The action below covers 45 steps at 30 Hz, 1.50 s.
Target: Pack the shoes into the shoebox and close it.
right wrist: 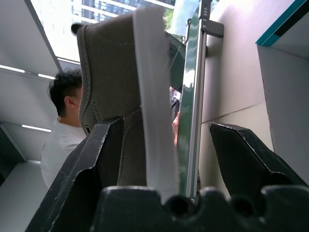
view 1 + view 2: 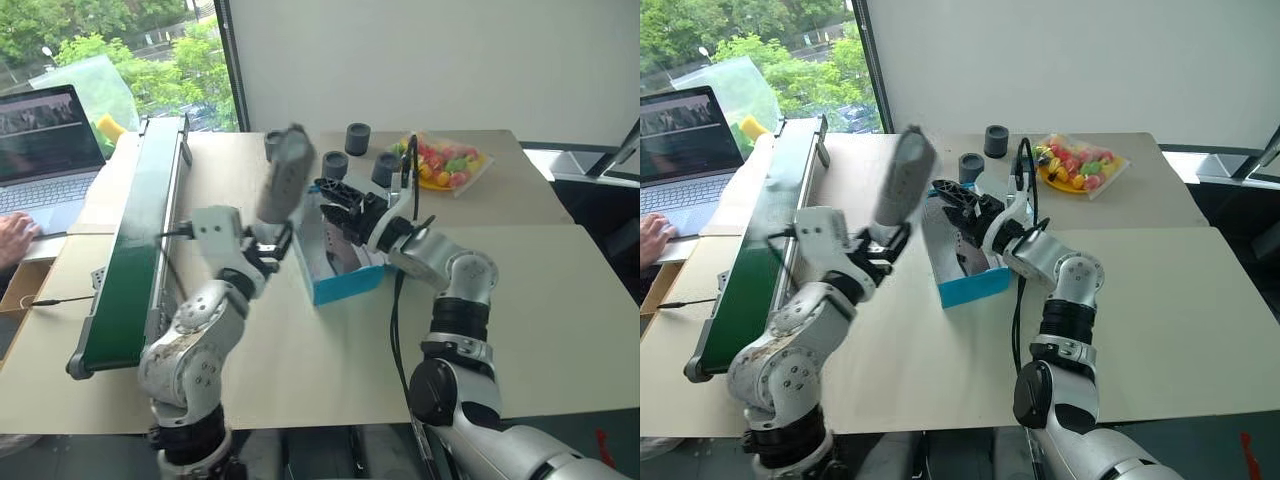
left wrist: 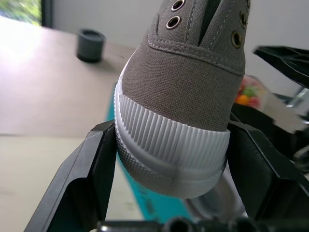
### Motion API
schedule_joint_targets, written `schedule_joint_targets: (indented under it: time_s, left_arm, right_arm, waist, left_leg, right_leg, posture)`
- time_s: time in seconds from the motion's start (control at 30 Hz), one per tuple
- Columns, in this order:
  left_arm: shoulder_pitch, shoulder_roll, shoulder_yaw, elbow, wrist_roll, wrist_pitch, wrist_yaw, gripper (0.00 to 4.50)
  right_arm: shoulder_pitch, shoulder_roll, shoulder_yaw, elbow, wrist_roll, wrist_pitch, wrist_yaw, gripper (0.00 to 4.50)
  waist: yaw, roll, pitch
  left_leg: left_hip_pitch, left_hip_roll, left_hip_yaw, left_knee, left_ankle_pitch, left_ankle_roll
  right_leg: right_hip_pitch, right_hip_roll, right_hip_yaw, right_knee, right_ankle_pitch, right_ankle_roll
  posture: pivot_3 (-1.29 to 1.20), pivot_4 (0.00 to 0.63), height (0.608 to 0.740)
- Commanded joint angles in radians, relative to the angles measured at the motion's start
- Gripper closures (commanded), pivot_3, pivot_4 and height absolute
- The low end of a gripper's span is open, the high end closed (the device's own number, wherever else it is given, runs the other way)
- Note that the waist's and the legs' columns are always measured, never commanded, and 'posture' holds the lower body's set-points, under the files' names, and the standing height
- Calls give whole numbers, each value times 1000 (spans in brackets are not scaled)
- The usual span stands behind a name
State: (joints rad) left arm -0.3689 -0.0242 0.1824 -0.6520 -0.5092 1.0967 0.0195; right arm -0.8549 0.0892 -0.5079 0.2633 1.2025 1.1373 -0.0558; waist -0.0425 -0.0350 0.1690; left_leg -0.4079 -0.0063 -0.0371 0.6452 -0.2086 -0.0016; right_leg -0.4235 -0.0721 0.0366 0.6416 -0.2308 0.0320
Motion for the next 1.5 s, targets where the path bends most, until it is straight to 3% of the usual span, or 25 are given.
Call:
schedule_joint_targets:
  time_s: [0.03, 0.43, 0.7, 0.77, 1.0, 1.07, 1.13, 1.27, 1.4, 1.5]
  left_arm:
    - [-59, 57, -22, -13, -31, 30, -41, 1336]
    - [-61, 45, -110, 3, -31, 23, -47, 1336]
    - [-43, 70, -111, -2, -28, 15, -53, 1366]
    - [-40, 72, -113, -3, -29, 14, -53, 1366]
    - [-17, 128, -163, -15, 15, -45, -73, 1366]
    - [-2, 155, -181, -18, 31, -85, -87, 564]
    - [1, 182, -207, -20, 52, -95, -87, 62]
    - [18, 196, -213, -36, 44, -120, -107, 62]
    - [79, 319, -253, -77, 92, -167, -171, 62]
    - [229, 519, -129, -111, 94, -259, -332, 62]
  right_arm:
    - [-19, 56, 44, -58, 41, -16, -8, 1060]
    - [1, 44, 98, -116, 40, -59, -33, 1060]
    - [13, 48, 101, -136, 47, -82, -53, 3596]
    - [13, 45, 106, -138, 43, -81, -54, 3950]
    - [17, 46, 111, -161, 59, -96, -36, 4035]
    - [19, 48, 111, -161, 62, -104, -41, 4036]
    - [21, 47, 110, -160, 68, -111, -43, 4036]
    - [22, 47, 104, -162, 62, -172, -61, 4036]
    - [19, 33, 106, -160, 6, -273, -92, 4036]
    - [27, -82, 229, -181, -168, -273, -43, 4036]
  waist:
    - [-9, 0, 0]
    - [0, 0, 0]
    - [-1, 0, 0]
    - [-1, 0, 0]
    - [-1, 0, 0]
    - [-1, 0, 0]
    - [-1, 0, 0]
    - [0, 0, 0]
    - [-4, 1, 0]
    - [-16, 1, 1]
  left_leg:
    - [1, 1, 1, 0, 0, 0]
    - [1, 3, 2, -1, 0, 0]
    - [1, 3, 2, -1, 0, 0]
    - [1, 3, 2, -1, 0, 0]
    - [1, 3, 2, -1, 0, 0]
    - [1, 3, 2, -1, 0, 0]
    - [1, 3, 2, -1, 0, 0]
    - [1, 3, 2, -1, 0, 0]
    - [2, 3, 3, -2, 0, 0]
    - [2, 4, 5, -2, 0, 0]
  right_leg:
    - [0, 1, 1, 0, 0, 0]
    - [0, 2, 3, 0, 0, 0]
    - [-1, 2, 3, 0, 0, 0]
    - [-1, 2, 3, 0, 0, 0]
    - [-1, 2, 3, 0, 0, 0]
    - [-1, 2, 3, 0, 0, 0]
    - [-1, 2, 3, 0, 0, 0]
    - [-1, 2, 3, 0, 0, 0]
    - [-1, 3, 4, 0, 0, -1]
    - [-2, 4, 6, 0, 0, -1]
  posture:
    - [0, 150, 740]
    - [0, 150, 740]
    - [0, 150, 740]
    - [0, 150, 740]
    - [0, 150, 740]
    - [0, 150, 740]
    - [0, 150, 740]
    - [0, 150, 740]
    - [0, 150, 740]
    - [0, 150, 740]
